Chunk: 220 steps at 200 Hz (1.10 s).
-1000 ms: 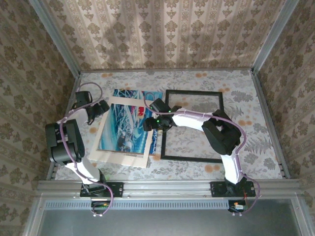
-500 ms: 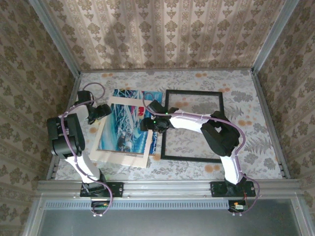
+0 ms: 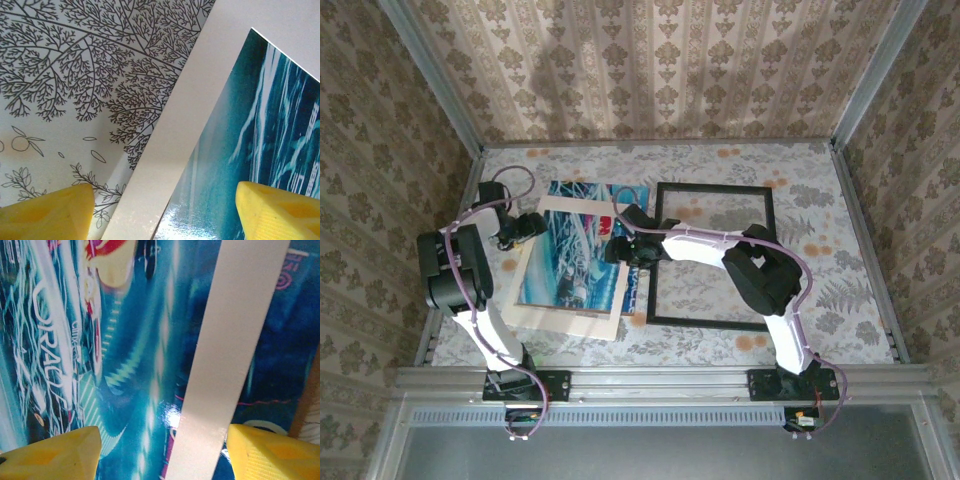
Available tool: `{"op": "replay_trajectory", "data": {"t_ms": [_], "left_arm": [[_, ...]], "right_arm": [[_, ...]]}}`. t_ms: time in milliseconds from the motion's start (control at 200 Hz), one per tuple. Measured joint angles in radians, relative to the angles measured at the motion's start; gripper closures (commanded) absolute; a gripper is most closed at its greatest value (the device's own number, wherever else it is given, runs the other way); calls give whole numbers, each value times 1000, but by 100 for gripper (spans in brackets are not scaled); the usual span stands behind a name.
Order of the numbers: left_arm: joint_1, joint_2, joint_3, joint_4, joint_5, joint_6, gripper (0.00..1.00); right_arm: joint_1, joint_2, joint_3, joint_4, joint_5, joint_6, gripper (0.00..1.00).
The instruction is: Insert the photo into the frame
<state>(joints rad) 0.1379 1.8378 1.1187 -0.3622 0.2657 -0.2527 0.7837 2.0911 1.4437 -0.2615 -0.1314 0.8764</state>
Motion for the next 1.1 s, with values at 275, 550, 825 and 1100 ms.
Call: {"op": "replay_trajectory", "data": {"t_ms": [275,550,825,1100], "left_arm": [[-8,2,0,2,31,1,33],[-7,2,-6,13,46,-1,35],[-22,7,-1,0,30,12,43],[-59,37,54,-51,-61,47,54]], "right_arm": [[-3,15,10,36,-11,53,34],[-5,25,15,54,-17,67,34],[-11,31,18,58,-34,67,34],[-14,33,20,58,-42,67,35]]}}
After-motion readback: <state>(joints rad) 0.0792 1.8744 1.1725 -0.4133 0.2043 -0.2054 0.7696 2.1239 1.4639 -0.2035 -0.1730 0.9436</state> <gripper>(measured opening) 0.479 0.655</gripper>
